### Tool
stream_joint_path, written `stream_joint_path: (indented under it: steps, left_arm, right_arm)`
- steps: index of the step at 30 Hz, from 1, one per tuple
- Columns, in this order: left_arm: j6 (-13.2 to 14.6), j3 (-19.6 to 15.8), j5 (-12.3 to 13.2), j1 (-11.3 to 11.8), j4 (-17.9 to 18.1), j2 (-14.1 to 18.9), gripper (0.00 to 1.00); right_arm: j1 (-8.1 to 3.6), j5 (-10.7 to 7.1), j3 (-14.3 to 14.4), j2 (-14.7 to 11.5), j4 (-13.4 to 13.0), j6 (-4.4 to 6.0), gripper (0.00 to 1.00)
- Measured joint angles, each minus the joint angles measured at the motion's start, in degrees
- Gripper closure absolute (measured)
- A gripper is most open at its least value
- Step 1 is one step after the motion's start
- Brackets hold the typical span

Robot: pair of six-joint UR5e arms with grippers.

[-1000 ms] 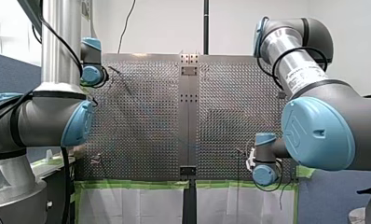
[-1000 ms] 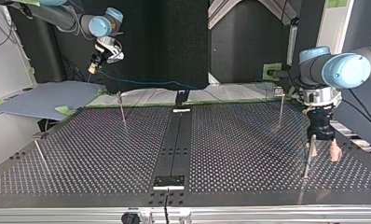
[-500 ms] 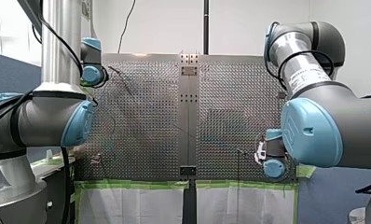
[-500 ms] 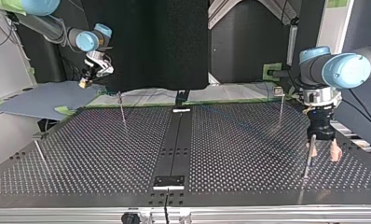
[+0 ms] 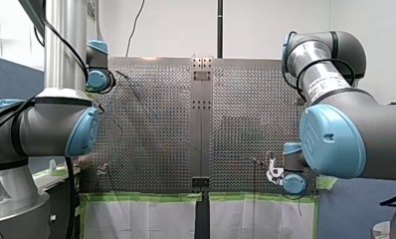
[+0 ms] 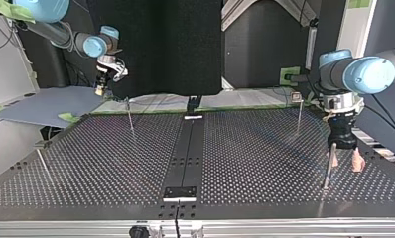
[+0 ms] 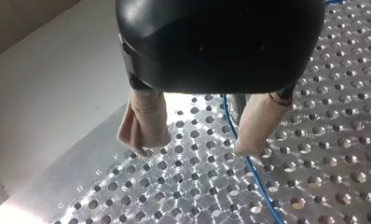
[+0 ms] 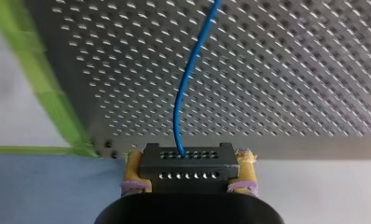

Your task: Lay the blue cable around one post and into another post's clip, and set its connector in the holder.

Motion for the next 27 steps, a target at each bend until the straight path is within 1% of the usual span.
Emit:
stream_joint_path:
  steps: [1, 2, 4, 9, 13, 16, 20, 23, 26, 27]
  left_arm:
    - [0.0, 0.0, 0.0, 0.0, 0.0, 0.0, 0.0]
    - [0.0, 0.0, 0.0, 0.0, 0.0, 0.0, 0.0]
    - [0.0, 0.0, 0.0, 0.1, 0.1, 0.0, 0.0]
    - [-0.1, 0.0, 0.0, 0.1, 0.4, 0.0, 0.0]
    - [-0.1, 0.0, 0.0, 0.1, 0.5, 0.0, 0.0]
    - [-0.1, 0.0, 0.0, 0.1, 0.5, 0.0, 0.0]
    - [-0.1, 0.0, 0.0, 0.1, 0.6, 0.0, 0.0]
    - [-0.1, 0.0, 0.0, 0.2, 0.6, 0.0, 0.0]
    - [-0.1, 0.0, 0.0, 0.1, 0.6, 0.0, 0.0]
    - [-0.1, 0.0, 0.0, 0.1, 0.6, 0.0, 0.0]
  right_arm:
    - [-0.07, -0.48, 0.2, 0.0, 0.4, -0.51, 0.98]
    - [-0.15, -0.97, 0.5, 0.0, 0.6, -0.98, 0.96]
    - [-0.45, -2.07, 1.3, 0.0, 0.5, -2.08, 0.96]
    - [-1.32, -4.92, 2.8, 0.0, -1.7, -4.81, 0.96]
    - [-2.07, -7.35, 3.0, 0.0, -3.4, -5.74, 0.96]
    - [-2.56, -9.2, 3.1, 0.0, -3.6, -5.92, 0.96]
    - [-2.99, -11.37, 3.1, 0.0, -3.7, -5.79, 0.96]
    - [-3.26, -13.21, 3.0, 0.0, -4.6, -4.86, 0.96]
    - [-3.5, -15.03, 3.0, 0.0, -6.0, -3.33, 0.96]
    - [-3.59, -15.74, 3.0, 0.0, -6.5, -2.68, 0.96]
